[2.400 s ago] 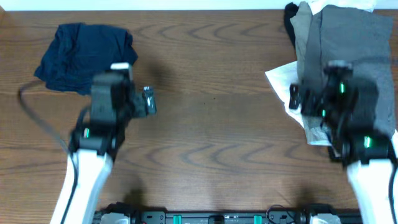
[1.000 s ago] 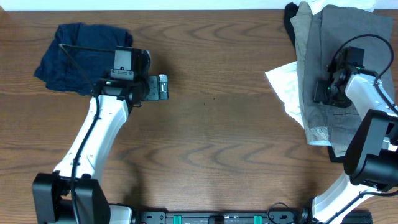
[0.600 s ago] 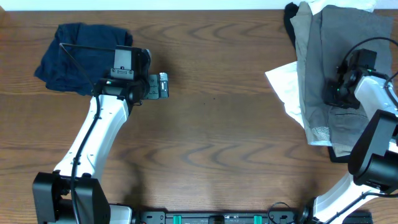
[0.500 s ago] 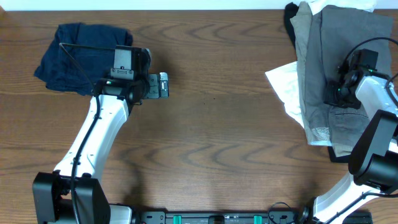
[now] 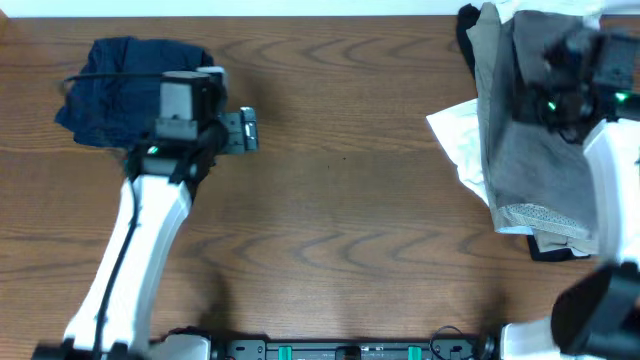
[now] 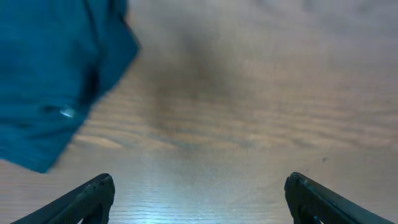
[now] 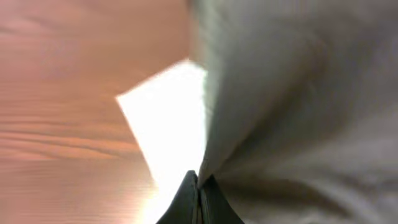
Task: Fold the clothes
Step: 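Reach the right gripper to the grey shorts on the right pile and grasp, then drag the grey shorts with the right gripper leftward to table center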
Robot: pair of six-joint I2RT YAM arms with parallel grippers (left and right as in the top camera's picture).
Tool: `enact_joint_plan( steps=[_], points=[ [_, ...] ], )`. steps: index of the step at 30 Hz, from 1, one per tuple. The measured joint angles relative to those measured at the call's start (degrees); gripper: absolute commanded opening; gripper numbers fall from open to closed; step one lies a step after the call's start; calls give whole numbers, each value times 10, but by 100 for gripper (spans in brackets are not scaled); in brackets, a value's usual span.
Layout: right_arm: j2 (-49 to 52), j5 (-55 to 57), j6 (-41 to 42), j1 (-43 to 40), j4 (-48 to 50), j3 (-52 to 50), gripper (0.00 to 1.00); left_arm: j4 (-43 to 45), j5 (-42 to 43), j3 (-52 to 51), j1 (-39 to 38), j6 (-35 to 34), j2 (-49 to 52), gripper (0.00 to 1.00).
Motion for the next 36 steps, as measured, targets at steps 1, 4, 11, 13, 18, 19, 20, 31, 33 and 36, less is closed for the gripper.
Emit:
enact_joint_plan(
  steps=[1, 4, 11, 13, 18, 19, 20, 31, 33, 36],
  points=[
    [-11, -6, 3, 22, 7, 7, 1, -2, 0, 1, 3, -1, -12, 89],
    [-29, -24, 17, 112, 47, 28, 1, -10, 0, 5, 10, -1, -48, 89],
    [27, -28, 72, 288, 184, 30, 1, -49, 0, 5, 39, -1, -71, 89],
    [58, -28, 86, 323, 217, 30, 1, -63, 0, 5, 54, -1, -71, 89],
    [155, -47, 114, 392, 263, 34, 1, -88, 0, 5, 103, -1, -71, 89],
    [177, -52, 118, 404, 264, 40, 1, -92, 0, 5, 113, -1, -71, 89],
    [197, -58, 121, 415, 267, 47, 1, -94, 0, 5, 122, -1, -71, 89],
    [289, -104, 133, 526, 257, 104, 9, -93, 0, 5, 162, -1, -71, 89],
    [289, -111, 133, 539, 241, 119, 54, -92, 0, 5, 163, -1, -70, 89],
    [289, -110, 122, 541, 166, 172, 96, -88, 0, 5, 163, -1, -66, 89]
  ],
)
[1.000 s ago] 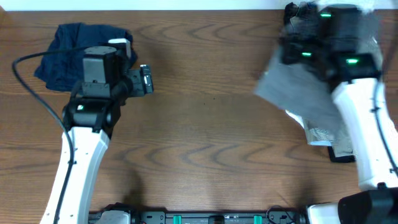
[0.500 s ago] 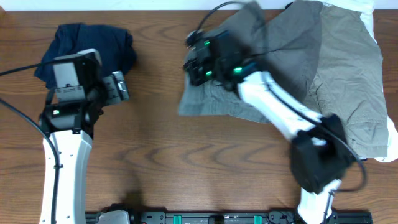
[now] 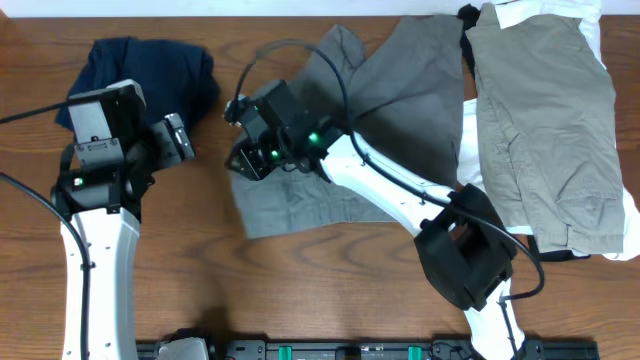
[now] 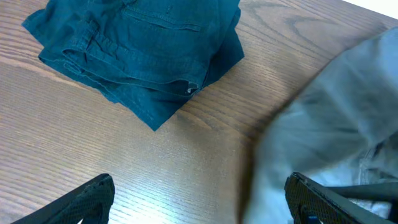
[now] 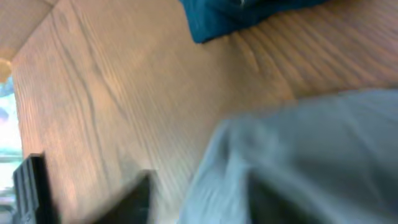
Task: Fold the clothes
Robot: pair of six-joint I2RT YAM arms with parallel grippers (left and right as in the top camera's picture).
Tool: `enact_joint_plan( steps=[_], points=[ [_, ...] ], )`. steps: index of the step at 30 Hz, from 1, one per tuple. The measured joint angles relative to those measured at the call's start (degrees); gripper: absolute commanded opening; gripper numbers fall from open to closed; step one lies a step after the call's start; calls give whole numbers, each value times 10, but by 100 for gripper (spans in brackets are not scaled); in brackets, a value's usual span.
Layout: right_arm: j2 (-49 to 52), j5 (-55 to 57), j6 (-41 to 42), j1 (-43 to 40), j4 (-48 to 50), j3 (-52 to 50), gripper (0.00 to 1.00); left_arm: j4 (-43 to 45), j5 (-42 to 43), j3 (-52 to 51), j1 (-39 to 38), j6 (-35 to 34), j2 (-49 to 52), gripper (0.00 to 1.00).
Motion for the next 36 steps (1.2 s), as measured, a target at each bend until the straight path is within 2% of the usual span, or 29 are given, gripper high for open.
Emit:
enact_joint_plan(
  steps=[1, 5, 8, 15, 19, 23, 30, 36],
  points=[
    [0, 5, -6, -5, -31, 18, 99, 1, 0, 0, 0, 0, 2, 89],
    [0, 47, -27, -43, -188, 111, 99, 2, 0, 0, 0, 0, 5, 89],
    [-1, 96, -34, -108, -293, 176, 99, 2, 0, 0, 0, 0, 5, 89],
    [-1, 198, -32, -280, -407, 178, 99, 3, 12, 0, -9, 0, 9, 89],
    [-1, 225, -32, -369, -402, 133, 99, 16, 18, 0, -29, 0, 31, 89],
    [-1, 233, -29, -423, -362, 58, 96, 28, 20, 0, -50, 0, 66, 89],
    [-1, 239, -25, -469, -238, -89, 88, 56, 20, 0, -88, -1, 117, 89],
    [-7, 239, -24, -494, -153, -158, 81, 68, 20, 0, -116, -2, 123, 89]
  ],
)
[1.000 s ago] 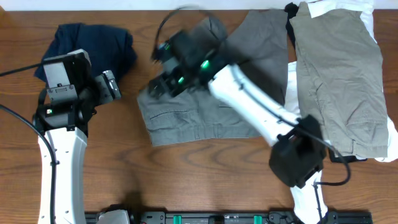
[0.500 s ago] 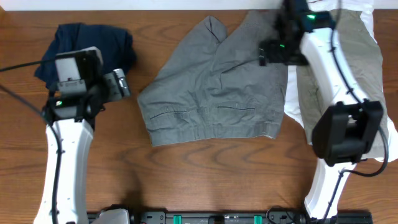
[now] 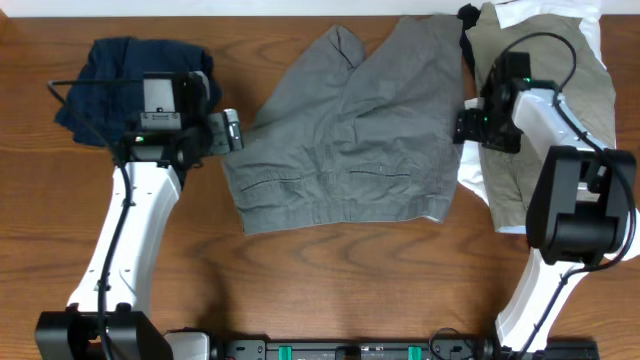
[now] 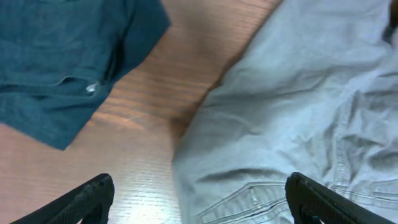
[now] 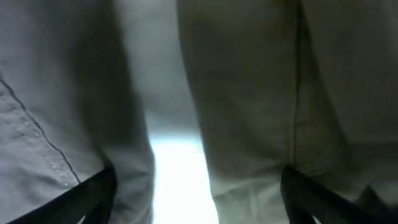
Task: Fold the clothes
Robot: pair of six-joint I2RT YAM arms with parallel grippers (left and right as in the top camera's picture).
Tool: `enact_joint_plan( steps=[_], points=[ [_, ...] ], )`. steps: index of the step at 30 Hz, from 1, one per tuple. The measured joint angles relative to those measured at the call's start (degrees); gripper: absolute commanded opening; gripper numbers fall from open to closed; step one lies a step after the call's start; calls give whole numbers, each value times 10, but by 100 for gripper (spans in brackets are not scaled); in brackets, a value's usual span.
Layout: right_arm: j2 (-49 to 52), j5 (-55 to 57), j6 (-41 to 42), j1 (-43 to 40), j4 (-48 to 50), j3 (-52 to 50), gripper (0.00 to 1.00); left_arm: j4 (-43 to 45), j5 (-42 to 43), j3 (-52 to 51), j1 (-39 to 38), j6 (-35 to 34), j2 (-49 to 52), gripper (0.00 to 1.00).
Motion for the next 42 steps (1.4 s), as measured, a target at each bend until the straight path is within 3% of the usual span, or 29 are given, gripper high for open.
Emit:
enact_joint_plan(
  steps=[7, 21, 42],
  points=[
    [-26, -11, -9, -10, 74, -55, 87, 6, 0, 0, -8, 0, 0, 89],
    [-39, -109, -42, -64, 68, -62, 99, 8, 0, 0, -8, 0, 0, 89],
    [-50, -126, -84, -126, 56, -75, 99, 8, 0, 0, -8, 0, 0, 89]
  ],
)
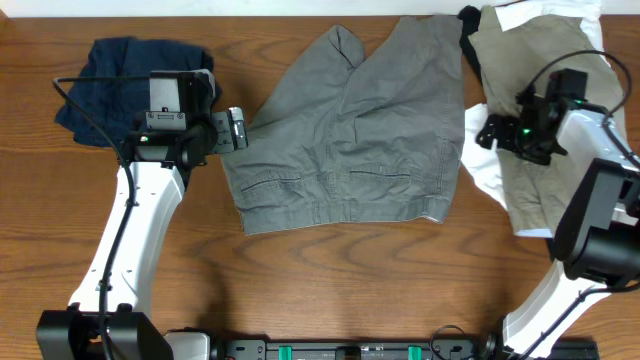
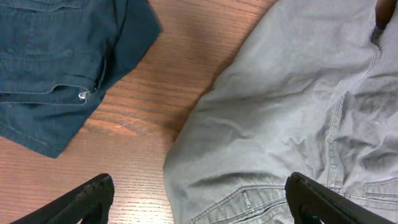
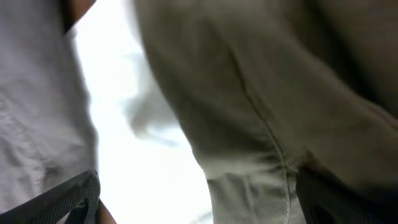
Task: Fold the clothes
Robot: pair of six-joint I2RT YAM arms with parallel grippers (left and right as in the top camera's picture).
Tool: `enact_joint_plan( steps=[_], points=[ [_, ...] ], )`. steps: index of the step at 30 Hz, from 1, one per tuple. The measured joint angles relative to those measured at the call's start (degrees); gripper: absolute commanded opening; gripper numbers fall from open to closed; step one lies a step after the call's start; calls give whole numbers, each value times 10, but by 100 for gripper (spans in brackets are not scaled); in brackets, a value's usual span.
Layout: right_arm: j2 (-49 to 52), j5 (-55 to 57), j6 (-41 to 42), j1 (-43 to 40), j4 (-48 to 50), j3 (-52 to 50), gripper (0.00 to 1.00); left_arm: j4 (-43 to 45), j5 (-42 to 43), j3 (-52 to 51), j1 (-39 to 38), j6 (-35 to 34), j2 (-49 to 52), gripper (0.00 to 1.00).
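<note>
A pair of grey shorts lies spread flat at the table's centre, waistband toward the front. My left gripper hovers open at their left edge; in the left wrist view its gap spans the grey shorts and bare wood. My right gripper is open low over the pile at the right, above khaki shorts and a white garment. The right wrist view shows the khaki cloth and white cloth close up, with nothing between the fingers.
A folded navy garment sits at the back left, also in the left wrist view. A black item pokes out at the pile's back edge. Bare wood runs along the front of the table.
My right gripper has shifted a little right and toward the front over the pile, still open. My left gripper has edged slightly toward the grey shorts. The shorts have not moved.
At first the table's centre was bare, my right gripper shut on grey cloth at the right pile, my left open by the navy garment. Then my right arm reached far left with the grey shorts spread mid-table. Afterwards it was open back at the pile, the shorts lying flat.
</note>
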Motion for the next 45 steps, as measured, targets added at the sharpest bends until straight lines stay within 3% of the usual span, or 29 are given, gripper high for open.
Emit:
enact_joint_plan(
  steps=[7, 16, 27, 33, 37, 45],
  points=[
    [0, -16, -25, -65, 7, -1, 99, 0, 0, 0, 0, 0, 0, 89],
    [-12, -74, -42, -56, -13, 2, 99, 22, 2, 0, -1, 2, 0, 90],
    [-93, -50, -71, 126, -102, 167, 99, 6, 8, 108, -23, 32, 80, 95],
    [-94, 8, -63, 207, -110, 177, 99, 0, 14, 152, -23, 35, 160, 94],
    [-88, 24, -44, 221, -172, 177, 99, -75, 27, 155, -23, 38, 168, 86],
    [-87, 18, -5, 242, -294, 168, 99, -293, 36, 158, -23, -1, 140, 84]
  ],
)
